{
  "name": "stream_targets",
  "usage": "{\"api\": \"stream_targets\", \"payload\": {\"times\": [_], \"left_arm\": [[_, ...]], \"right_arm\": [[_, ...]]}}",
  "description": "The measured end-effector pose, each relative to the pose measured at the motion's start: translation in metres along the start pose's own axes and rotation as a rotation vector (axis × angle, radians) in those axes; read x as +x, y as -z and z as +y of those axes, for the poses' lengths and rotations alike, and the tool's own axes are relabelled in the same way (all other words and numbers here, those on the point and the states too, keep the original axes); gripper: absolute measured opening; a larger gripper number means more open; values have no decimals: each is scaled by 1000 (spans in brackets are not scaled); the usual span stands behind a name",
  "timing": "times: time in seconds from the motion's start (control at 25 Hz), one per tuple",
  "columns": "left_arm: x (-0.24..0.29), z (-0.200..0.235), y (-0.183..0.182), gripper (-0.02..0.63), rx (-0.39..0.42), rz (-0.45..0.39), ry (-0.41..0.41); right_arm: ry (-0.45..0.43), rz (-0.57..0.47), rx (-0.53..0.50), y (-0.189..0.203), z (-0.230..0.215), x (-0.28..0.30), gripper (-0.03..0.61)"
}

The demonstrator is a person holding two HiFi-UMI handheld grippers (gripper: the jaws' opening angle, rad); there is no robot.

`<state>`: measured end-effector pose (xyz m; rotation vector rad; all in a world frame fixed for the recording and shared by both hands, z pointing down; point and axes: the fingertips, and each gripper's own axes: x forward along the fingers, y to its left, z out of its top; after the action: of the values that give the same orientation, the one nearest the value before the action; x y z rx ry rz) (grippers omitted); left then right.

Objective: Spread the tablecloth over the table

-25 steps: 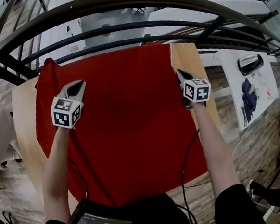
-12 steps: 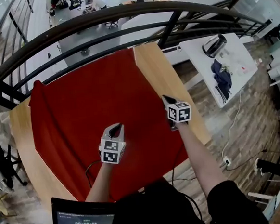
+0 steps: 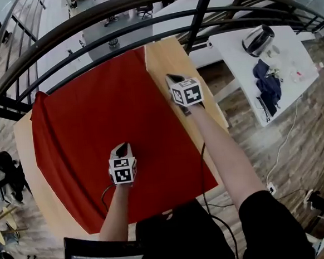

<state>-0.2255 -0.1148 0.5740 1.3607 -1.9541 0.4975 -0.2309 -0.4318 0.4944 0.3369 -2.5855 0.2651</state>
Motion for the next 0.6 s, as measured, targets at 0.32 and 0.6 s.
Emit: {"api": "stream_targets", "payload": {"times": [0.32, 0.6], "left_arm": [[41, -32, -49, 5, -110, -55, -26], [82, -49, -111, 6, -129, -116, 4]], "right_arm": [[-82, 8, -17, -21, -30, 111, 11], [-69, 97, -104, -31, -46, 167, 103]]}}
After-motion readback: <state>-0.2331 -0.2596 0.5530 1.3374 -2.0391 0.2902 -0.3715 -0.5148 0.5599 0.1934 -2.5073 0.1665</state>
